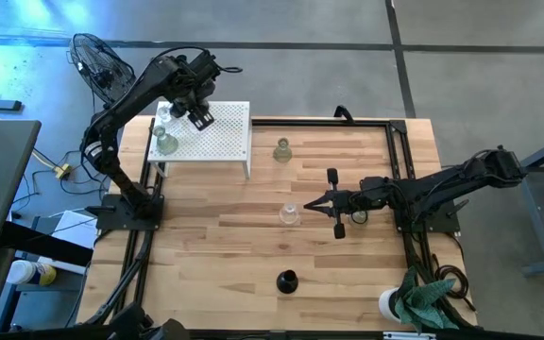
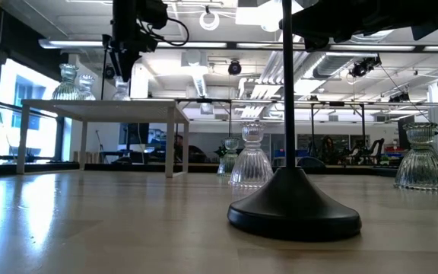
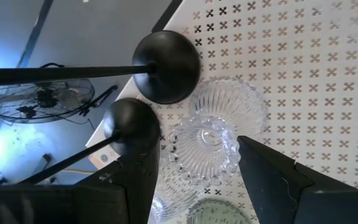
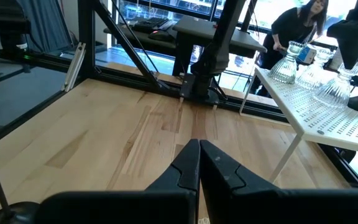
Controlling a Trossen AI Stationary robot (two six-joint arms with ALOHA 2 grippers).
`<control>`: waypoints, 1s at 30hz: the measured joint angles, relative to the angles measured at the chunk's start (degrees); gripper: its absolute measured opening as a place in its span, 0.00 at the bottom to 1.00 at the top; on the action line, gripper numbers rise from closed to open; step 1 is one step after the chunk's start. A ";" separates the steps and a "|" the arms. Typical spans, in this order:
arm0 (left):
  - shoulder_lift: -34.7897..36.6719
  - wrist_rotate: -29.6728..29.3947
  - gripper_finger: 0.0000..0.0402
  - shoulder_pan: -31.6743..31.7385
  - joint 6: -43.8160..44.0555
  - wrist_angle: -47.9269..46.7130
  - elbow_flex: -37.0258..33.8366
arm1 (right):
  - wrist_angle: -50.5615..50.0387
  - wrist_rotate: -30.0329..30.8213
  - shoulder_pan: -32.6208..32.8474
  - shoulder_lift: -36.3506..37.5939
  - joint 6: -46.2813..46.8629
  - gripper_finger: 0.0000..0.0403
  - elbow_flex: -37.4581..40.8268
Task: Pick & Place candle stick holders
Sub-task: Put the left transparent candle holder on the shelf aligned with the transparent candle holder, then put the bottom green candle holder on the shelf aligned with the green candle holder
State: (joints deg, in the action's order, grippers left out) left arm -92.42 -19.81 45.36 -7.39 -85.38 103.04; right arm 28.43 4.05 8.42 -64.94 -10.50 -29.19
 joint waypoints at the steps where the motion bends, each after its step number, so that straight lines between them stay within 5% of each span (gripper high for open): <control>1: 0.00 -0.27 0.51 0.00 -0.05 0.00 0.00 | 0.01 -0.02 0.01 0.01 0.02 0.00 0.00; 19: 1.53 -0.32 0.51 -5.74 -1.06 -0.92 4.75 | -0.09 -0.02 0.01 0.00 0.00 0.00 0.00; 26: 7.73 -1.45 0.37 -22.19 5.36 0.17 4.04 | -1.93 0.00 0.00 0.00 0.58 0.00 0.00; 30: 14.09 -4.03 0.21 -35.63 9.84 9.95 -1.55 | -2.63 0.00 0.01 0.01 1.31 0.00 0.01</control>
State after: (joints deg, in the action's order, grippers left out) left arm -78.33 -23.84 9.74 2.45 -75.43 101.50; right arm 25.80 4.05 8.43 -64.93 -9.20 -29.18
